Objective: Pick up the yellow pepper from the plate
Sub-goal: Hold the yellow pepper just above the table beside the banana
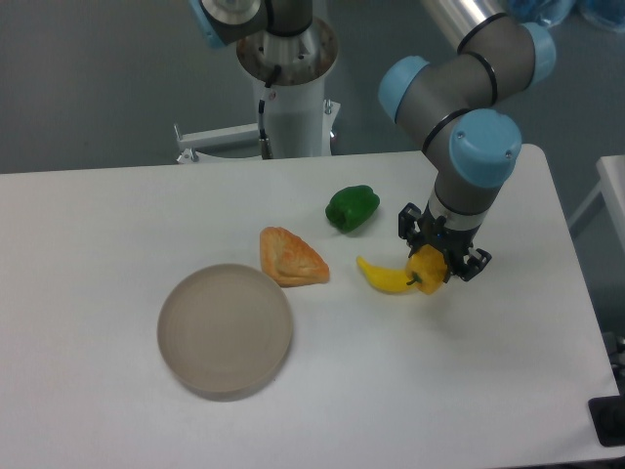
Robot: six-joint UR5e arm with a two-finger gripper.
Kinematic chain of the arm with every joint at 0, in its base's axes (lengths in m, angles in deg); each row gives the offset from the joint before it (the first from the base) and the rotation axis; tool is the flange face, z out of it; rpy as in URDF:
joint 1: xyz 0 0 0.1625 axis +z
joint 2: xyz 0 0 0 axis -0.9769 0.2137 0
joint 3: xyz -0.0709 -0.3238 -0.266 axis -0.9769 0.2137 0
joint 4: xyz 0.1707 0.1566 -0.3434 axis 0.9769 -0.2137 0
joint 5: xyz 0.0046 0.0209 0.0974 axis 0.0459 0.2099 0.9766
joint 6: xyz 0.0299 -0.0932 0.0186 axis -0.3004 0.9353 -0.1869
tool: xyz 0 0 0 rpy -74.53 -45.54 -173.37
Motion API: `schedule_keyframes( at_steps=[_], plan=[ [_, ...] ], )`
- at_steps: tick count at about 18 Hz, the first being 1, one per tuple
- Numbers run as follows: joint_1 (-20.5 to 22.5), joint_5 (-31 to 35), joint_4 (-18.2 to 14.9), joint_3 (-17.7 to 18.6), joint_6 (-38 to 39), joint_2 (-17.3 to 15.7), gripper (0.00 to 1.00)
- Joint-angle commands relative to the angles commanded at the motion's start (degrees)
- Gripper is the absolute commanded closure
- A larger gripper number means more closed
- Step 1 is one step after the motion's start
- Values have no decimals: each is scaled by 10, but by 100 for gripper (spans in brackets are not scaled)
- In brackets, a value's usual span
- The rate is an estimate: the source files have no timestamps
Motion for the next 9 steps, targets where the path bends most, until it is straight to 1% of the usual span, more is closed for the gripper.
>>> schedule_keyframes(
  at_steps=[9],
  plan=[
    [0,2,4,-2,0,3,96]
  ],
)
